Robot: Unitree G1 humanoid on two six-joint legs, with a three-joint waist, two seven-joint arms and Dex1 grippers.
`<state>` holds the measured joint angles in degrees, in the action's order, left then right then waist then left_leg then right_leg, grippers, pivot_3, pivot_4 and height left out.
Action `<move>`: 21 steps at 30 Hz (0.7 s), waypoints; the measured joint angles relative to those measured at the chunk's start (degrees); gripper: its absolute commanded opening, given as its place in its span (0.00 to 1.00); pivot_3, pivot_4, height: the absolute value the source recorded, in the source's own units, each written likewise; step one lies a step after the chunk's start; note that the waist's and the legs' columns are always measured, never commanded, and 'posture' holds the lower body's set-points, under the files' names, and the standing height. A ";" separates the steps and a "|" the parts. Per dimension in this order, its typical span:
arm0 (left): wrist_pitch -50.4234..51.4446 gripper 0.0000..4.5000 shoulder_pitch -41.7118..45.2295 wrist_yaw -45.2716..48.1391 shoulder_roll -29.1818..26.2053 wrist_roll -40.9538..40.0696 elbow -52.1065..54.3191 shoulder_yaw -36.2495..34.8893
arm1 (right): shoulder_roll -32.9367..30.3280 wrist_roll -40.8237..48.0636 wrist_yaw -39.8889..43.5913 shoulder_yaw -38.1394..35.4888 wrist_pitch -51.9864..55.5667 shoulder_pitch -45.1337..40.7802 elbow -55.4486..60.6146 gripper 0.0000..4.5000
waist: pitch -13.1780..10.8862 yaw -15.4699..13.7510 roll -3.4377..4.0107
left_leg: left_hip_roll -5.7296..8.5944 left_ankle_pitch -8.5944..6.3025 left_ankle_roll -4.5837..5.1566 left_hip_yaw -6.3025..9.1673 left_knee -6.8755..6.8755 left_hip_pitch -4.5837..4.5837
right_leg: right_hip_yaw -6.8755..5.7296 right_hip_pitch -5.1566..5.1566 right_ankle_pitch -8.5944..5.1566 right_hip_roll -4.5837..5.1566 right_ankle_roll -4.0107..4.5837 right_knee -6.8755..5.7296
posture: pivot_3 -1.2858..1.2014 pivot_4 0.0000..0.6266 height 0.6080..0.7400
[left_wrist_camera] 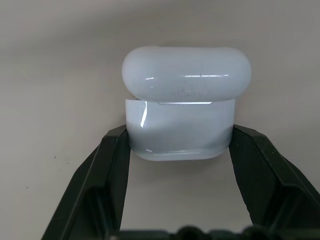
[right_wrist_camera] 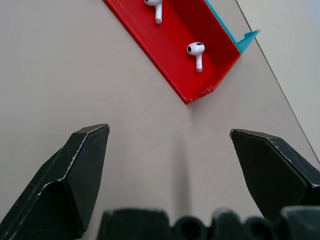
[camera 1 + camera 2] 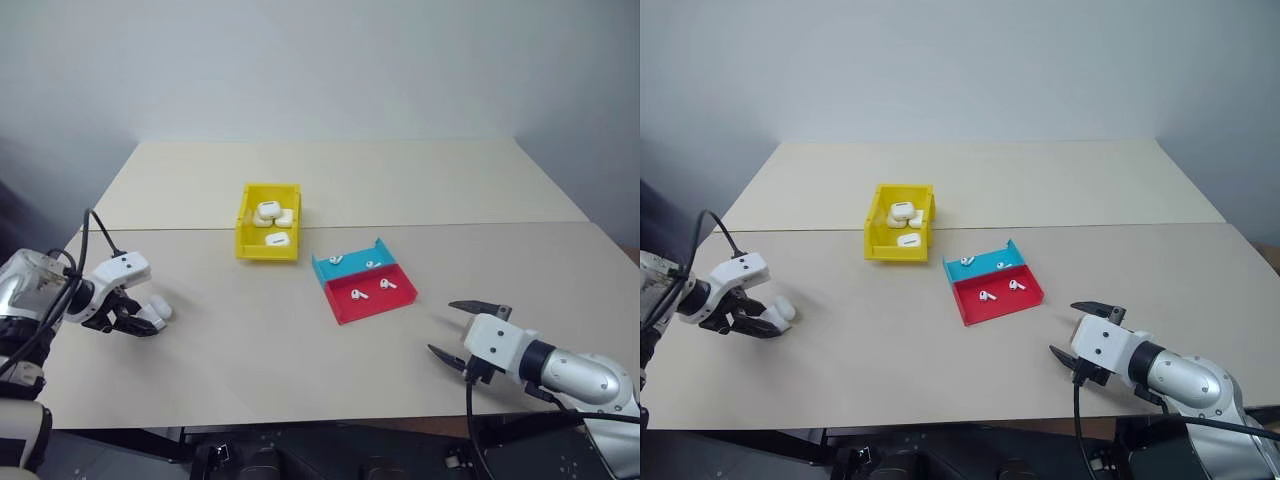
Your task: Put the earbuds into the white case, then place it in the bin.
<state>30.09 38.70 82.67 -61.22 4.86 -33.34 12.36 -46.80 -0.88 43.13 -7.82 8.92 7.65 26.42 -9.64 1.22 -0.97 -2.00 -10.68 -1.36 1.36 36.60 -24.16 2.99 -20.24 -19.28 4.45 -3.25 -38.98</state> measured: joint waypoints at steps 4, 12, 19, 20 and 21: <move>-5.34 0.61 -5.05 2.87 -2.89 -4.05 1.66 -3.85 | -0.01 -0.05 0.10 0.00 -0.87 -0.22 -0.19 1.00 | -0.04 0.35 -0.07 | -0.04 0.00 0.00 0.00 -0.01 -0.06 | 0.00 -0.06 0.00 -0.01 0.01 0.00 | 0.52 0.24 1.00; -15.45 0.61 -14.01 7.61 -3.83 -20.05 9.78 -22.56 | -0.12 0.04 0.62 0.03 -1.46 -1.59 -1.36 1.00 | -0.07 -0.34 -0.12 | -0.04 0.00 -0.01 -0.02 0.00 -0.05 | -0.01 -0.02 0.02 0.02 0.03 0.03 | 0.52 0.24 1.00; -20.97 0.61 -25.10 -4.41 14.44 -29.29 26.89 -31.37 | -8.56 2.92 8.16 0.50 3.68 -11.71 -1.08 1.00 | -0.03 -0.24 -0.10 | -0.04 0.00 0.00 -0.08 0.01 -0.01 | 0.14 0.00 0.06 0.04 0.06 0.04 | 0.52 0.24 1.00; -22.40 0.61 -25.94 -5.80 16.75 -29.80 28.36 -31.67 | -9.74 3.36 9.56 1.04 4.23 -13.82 -1.24 1.00 | -0.03 -0.03 -0.10 | -0.04 0.00 0.00 -0.11 0.01 -0.01 | 0.18 -0.01 0.06 0.04 0.06 0.05 | 0.52 0.24 1.00; -23.96 0.61 -26.46 -7.15 19.30 -30.12 29.64 -31.56 | -10.95 3.58 10.92 1.71 4.68 -15.90 -1.39 1.00 | -0.03 -0.03 -0.09 | -0.01 -0.01 0.00 -0.12 0.01 0.00 | 0.21 -0.01 0.06 0.06 0.06 0.04 | 0.52 0.24 1.00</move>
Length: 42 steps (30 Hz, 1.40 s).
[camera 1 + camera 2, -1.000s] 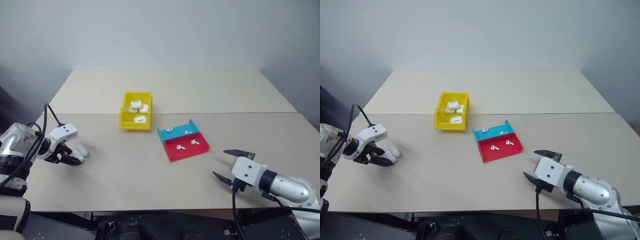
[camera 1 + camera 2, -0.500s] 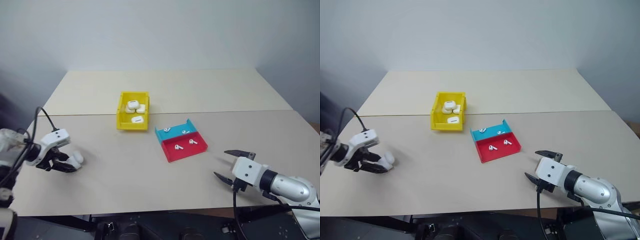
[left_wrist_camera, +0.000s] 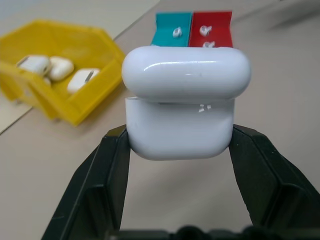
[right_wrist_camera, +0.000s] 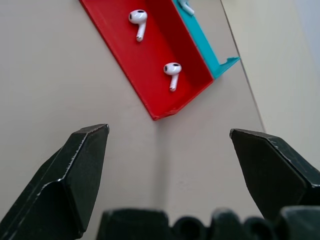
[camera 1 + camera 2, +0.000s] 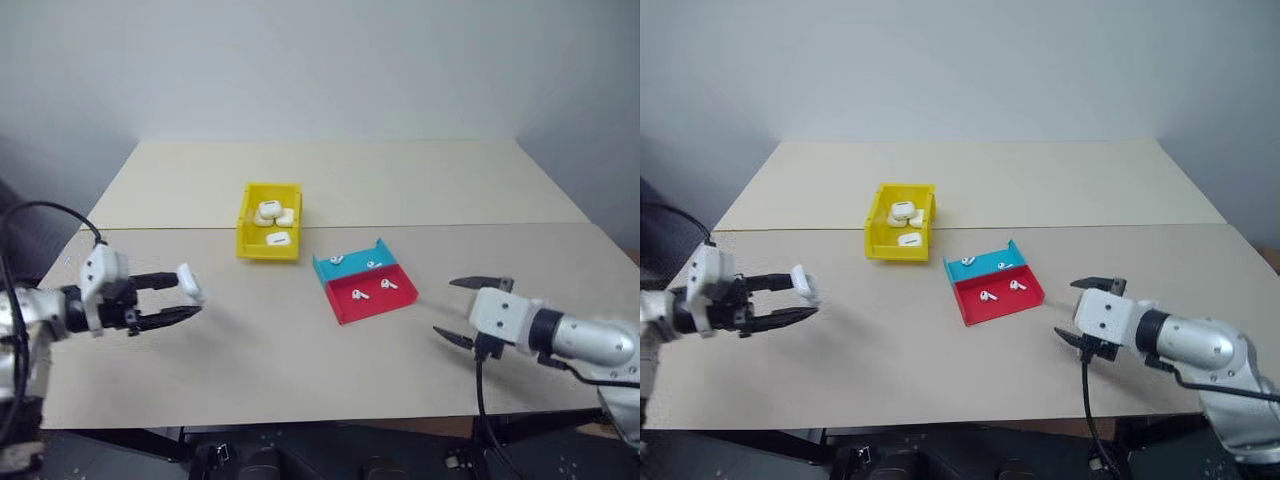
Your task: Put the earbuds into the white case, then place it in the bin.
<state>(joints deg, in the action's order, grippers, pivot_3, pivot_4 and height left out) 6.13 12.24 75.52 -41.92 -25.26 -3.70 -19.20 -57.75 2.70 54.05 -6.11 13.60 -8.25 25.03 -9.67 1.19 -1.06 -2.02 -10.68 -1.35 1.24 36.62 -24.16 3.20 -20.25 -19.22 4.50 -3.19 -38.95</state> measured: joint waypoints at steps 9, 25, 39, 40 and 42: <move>-12.84 0.61 -3.89 -7.86 15.83 0.98 2.68 7.11 | -4.94 0.75 20.88 15.74 -0.52 -25.91 -9.41 1.00 | -0.03 0.23 0.03 | 0.03 0.00 0.01 -0.08 0.07 0.05 | 0.11 0.01 0.06 0.01 -0.03 0.07 | 0.52 0.24 1.00; -24.73 0.61 -9.72 -8.97 21.55 0.45 3.32 11.93 | 16.21 -11.82 29.26 36.07 12.79 -50.84 -33.24 0.80 | -0.03 1.22 0.04 | 0.04 -0.03 0.03 0.02 0.05 -0.02 | 0.10 -0.12 0.06 0.00 -0.01 0.05 | 0.52 0.24 1.00; -26.21 0.61 -11.87 -13.04 21.43 1.71 5.76 16.38 | 25.42 -17.14 22.79 38.64 14.43 -52.12 -40.87 0.67 | -0.03 1.24 0.05 | 0.04 -0.03 0.03 0.05 0.03 -0.01 | 0.08 -0.14 0.06 -0.03 -0.01 0.02 | 0.52 0.24 1.00; -26.30 0.61 -11.87 -13.14 21.36 1.92 5.76 16.65 | 25.83 -17.27 22.55 38.87 14.43 -52.12 -41.43 0.67 | -0.03 1.25 0.05 | 0.04 -0.03 0.03 0.05 0.04 -0.01 | 0.07 -0.15 0.06 -0.03 -0.01 0.02 | 0.52 0.24 1.00; -26.32 0.61 -11.86 -13.32 21.25 2.29 5.76 16.92 | 26.38 -17.49 22.19 39.11 14.41 -52.09 -42.09 0.67 | -0.03 1.24 0.05 | 0.04 -0.03 0.03 0.05 0.03 -0.01 | 0.07 -0.15 0.06 -0.03 -0.01 0.02 | 0.52 0.24 1.00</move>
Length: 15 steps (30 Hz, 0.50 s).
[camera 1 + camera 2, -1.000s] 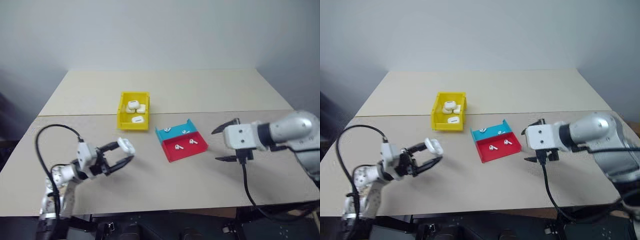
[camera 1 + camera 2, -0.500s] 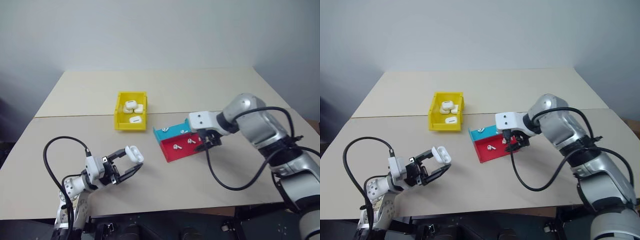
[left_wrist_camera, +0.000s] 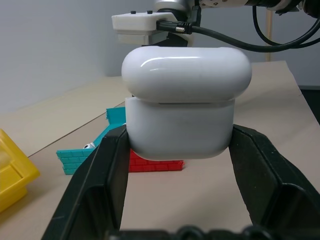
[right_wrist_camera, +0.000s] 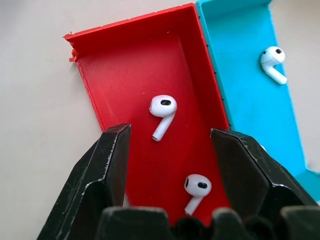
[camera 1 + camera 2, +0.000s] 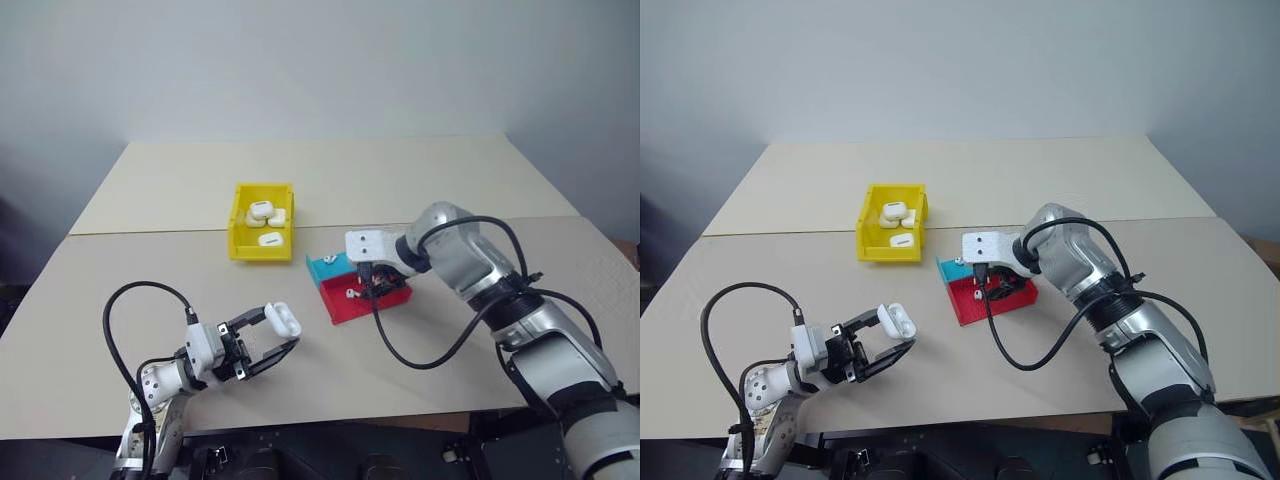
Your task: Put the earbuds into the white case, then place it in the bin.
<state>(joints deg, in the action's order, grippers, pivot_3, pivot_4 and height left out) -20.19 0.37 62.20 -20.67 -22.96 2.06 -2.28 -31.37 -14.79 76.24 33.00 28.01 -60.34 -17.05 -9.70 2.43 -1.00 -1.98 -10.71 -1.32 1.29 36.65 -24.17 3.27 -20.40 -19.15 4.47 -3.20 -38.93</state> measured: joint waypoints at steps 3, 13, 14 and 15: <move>0.00 0.61 0.28 -0.50 -0.07 0.19 -0.02 0.06 | 1.21 -0.69 -0.83 0.06 -0.07 0.01 -1.24 0.67 | 0.00 0.00 0.00 | 0.00 0.00 0.00 0.00 -0.01 0.00 | 0.00 -0.01 0.00 0.00 0.00 0.01 | 0.52 0.24 1.00; 0.00 0.61 0.97 -1.27 -0.59 0.61 -0.02 1.15 | 4.00 -2.39 -2.11 0.74 -0.32 0.02 -4.87 0.67 | -0.01 0.00 0.01 | 0.00 0.00 0.00 0.00 -0.04 -0.01 | 0.00 -0.03 0.00 0.00 0.00 0.01 | 0.52 0.24 1.00; 0.00 0.61 0.97 -1.31 -0.67 0.61 -0.02 1.19 | 4.03 -2.59 -2.14 0.77 -0.32 0.02 -5.19 0.67 | -0.01 0.00 0.01 | 0.00 0.00 0.00 0.00 -0.04 -0.01 | 0.00 -0.03 0.00 0.00 0.00 0.01 | 0.52 0.24 1.00; 0.02 0.61 0.97 -1.30 -0.89 0.60 -0.02 1.27 | 4.15 -2.87 -2.19 0.77 -0.38 0.02 -5.57 0.67 | -0.01 0.00 0.01 | 0.00 0.00 0.00 0.00 -0.04 0.00 | 0.00 -0.03 0.00 -0.01 0.00 0.01 | 0.52 0.24 1.00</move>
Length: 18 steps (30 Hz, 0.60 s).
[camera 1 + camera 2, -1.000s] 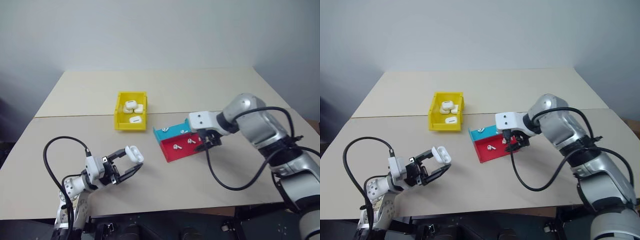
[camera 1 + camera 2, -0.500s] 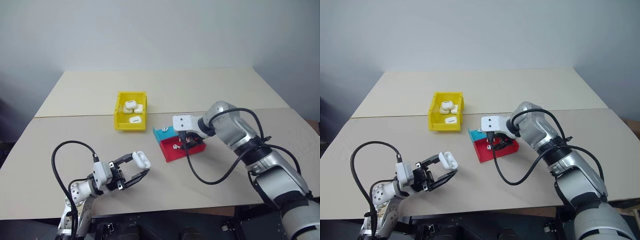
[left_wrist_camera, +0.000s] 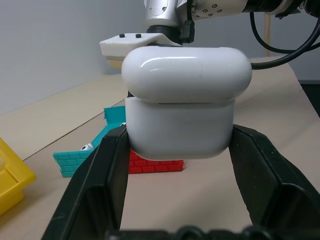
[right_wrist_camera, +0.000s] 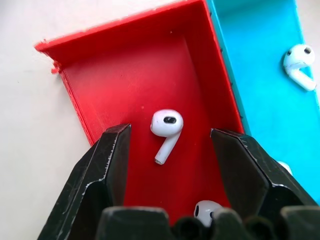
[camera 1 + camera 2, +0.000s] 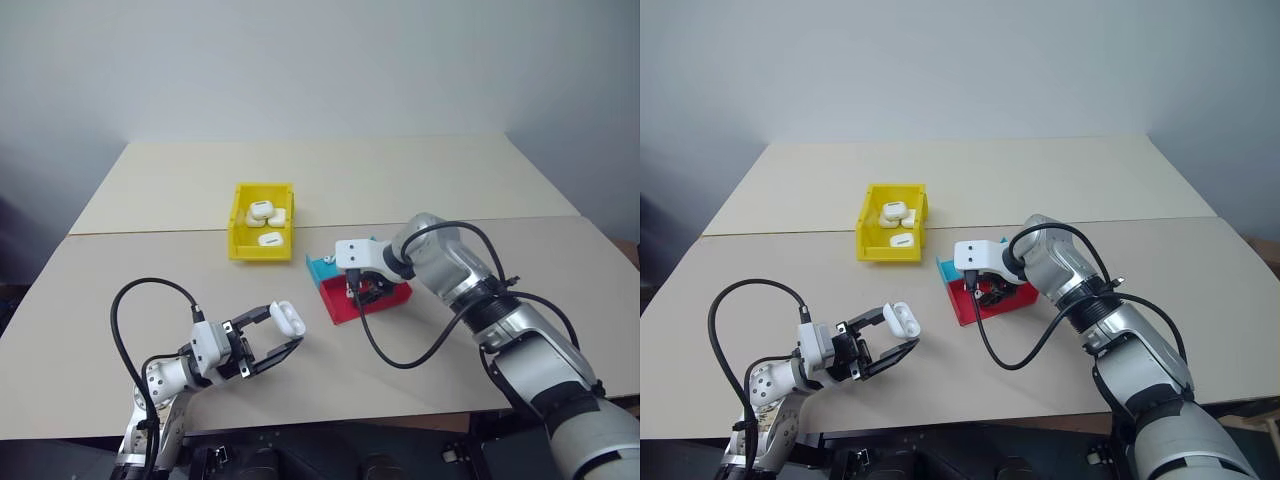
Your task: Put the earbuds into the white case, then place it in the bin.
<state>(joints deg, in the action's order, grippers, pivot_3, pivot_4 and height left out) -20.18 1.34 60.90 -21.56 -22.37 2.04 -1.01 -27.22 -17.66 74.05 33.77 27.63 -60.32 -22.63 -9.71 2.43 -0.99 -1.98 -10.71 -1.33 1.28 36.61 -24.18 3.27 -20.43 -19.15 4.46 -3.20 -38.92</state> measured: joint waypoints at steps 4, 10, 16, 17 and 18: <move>0.04 0.61 0.01 -0.08 -0.53 0.00 0.00 0.05 | 0.45 -0.29 -0.05 0.02 -0.07 0.00 -0.43 0.63 | 0.00 0.04 0.00 | 0.00 0.00 0.00 0.00 -0.02 0.00 | 0.00 -0.01 0.00 0.00 0.00 0.01 | 0.52 0.24 1.00; 0.04 0.61 0.19 -0.53 -0.63 0.02 0.00 0.20 | 1.31 -0.68 -0.90 0.02 -0.16 0.02 -0.71 0.47 | 0.00 0.00 0.00 | 0.00 0.00 0.00 0.00 -0.03 0.00 | 0.00 -0.02 0.00 0.00 0.00 0.01 | 0.52 0.24 1.00; 0.14 0.61 0.18 -0.82 -1.12 0.02 0.00 0.20 | 1.31 -0.85 -0.87 0.02 -0.33 0.10 -1.22 0.47 | 0.00 0.03 0.00 | 0.00 0.00 0.00 0.00 -0.06 0.00 | 0.00 -0.03 0.00 0.00 0.00 0.02 | 0.52 0.24 1.00; 0.14 0.61 0.18 -0.82 -1.15 0.02 0.00 0.20 | 1.31 -0.88 -0.88 0.02 -0.48 0.10 -1.31 0.47 | 0.00 0.02 0.00 | 0.00 0.00 0.00 0.00 -0.06 0.00 | 0.00 -0.03 0.00 0.00 0.00 0.02 | 0.52 0.24 1.00; 0.14 0.61 0.18 -0.83 -1.17 0.02 0.00 0.20 | 1.34 -0.92 -0.89 0.02 -0.70 0.10 -1.49 0.47 | 0.00 0.02 0.01 | 0.00 0.00 0.00 0.00 -0.06 0.00 | 0.00 -0.03 0.00 0.00 0.00 0.02 | 0.52 0.24 1.00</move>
<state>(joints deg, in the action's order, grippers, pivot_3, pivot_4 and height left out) -20.04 1.53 60.08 -22.72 -22.34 2.03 -0.81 -25.89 -18.58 73.16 33.79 26.93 -60.22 -24.12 -9.71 2.45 -0.99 -1.98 -10.71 -1.33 1.28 36.55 -24.18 3.28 -20.45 -19.16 4.46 -3.20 -38.90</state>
